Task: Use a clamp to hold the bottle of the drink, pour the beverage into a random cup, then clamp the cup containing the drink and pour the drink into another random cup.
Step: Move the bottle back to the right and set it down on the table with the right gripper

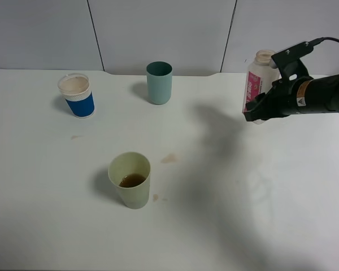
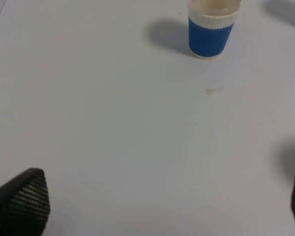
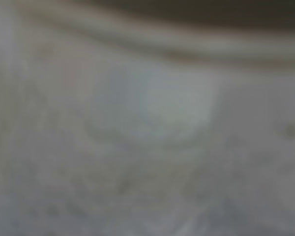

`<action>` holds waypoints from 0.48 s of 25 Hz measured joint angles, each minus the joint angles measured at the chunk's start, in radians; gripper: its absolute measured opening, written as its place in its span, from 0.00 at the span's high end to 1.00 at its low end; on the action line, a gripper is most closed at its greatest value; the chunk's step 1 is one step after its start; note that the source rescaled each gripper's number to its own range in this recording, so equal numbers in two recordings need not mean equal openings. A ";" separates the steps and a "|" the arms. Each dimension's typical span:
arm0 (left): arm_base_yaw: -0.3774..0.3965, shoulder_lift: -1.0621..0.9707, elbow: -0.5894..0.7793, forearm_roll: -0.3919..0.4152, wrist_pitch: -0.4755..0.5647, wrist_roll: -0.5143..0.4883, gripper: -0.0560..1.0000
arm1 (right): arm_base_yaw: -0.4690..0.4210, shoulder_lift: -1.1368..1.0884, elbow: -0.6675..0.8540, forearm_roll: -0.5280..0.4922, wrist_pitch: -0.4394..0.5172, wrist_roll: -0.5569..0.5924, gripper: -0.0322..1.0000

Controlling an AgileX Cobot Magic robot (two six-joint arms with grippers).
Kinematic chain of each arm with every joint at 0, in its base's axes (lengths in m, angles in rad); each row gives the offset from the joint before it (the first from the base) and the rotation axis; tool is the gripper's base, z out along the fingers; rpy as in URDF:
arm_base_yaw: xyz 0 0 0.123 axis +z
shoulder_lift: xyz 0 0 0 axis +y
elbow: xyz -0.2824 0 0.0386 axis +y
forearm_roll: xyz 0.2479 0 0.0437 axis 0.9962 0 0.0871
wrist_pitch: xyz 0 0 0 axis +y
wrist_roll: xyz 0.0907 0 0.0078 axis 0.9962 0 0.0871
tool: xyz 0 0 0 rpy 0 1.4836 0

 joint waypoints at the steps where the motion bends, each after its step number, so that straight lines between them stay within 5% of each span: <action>1: 0.000 0.000 0.000 0.000 0.000 0.000 0.00 | -0.001 0.012 0.000 0.000 -0.013 -0.003 0.97; 12: 0.000 0.000 0.000 0.000 0.000 0.000 0.00 | -0.001 0.159 0.000 0.075 -0.155 -0.126 0.97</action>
